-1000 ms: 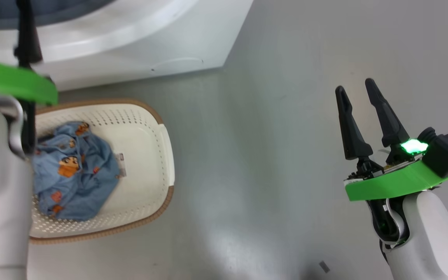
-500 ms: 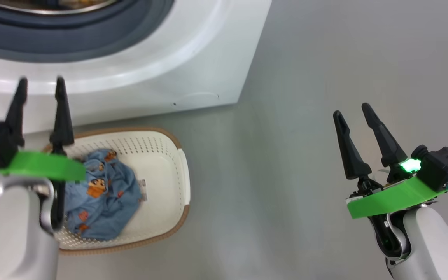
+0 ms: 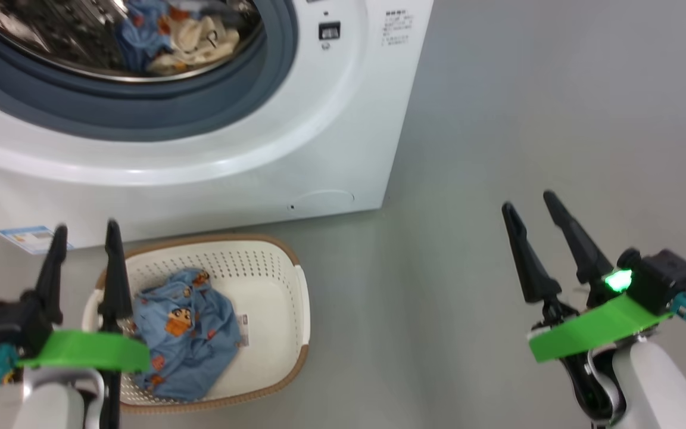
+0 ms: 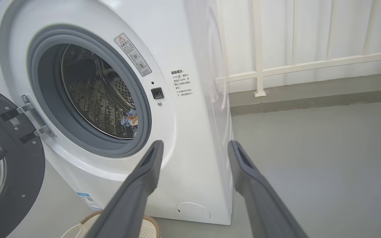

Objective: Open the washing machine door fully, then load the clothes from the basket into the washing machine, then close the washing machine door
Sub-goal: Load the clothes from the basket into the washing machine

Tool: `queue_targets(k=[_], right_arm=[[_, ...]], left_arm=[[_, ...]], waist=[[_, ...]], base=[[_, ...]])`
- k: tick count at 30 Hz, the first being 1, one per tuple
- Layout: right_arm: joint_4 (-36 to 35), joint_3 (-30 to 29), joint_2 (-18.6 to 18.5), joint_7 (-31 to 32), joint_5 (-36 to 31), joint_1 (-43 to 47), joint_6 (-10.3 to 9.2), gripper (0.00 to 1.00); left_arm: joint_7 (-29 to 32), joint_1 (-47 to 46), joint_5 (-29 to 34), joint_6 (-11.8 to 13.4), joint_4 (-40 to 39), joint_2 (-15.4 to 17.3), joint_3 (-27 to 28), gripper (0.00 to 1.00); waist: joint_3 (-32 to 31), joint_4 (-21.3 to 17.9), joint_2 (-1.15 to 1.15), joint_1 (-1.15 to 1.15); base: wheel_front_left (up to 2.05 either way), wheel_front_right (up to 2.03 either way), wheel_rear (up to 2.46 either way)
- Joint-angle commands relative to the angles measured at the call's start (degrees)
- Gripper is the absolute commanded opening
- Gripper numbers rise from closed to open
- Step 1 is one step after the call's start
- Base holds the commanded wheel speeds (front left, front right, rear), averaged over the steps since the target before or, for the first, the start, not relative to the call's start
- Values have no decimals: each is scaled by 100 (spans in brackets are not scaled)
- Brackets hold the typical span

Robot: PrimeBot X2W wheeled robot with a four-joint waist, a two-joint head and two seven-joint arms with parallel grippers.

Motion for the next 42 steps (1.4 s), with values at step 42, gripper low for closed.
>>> queue_targets(k=[42], right_arm=[[-38,21,-387,-27,135,972,9,100]], left_arm=[[-29,1448,419,-6,-940,-524,301,100]], waist=[[-1058,442,0,0]], base=[[0,0,0]])
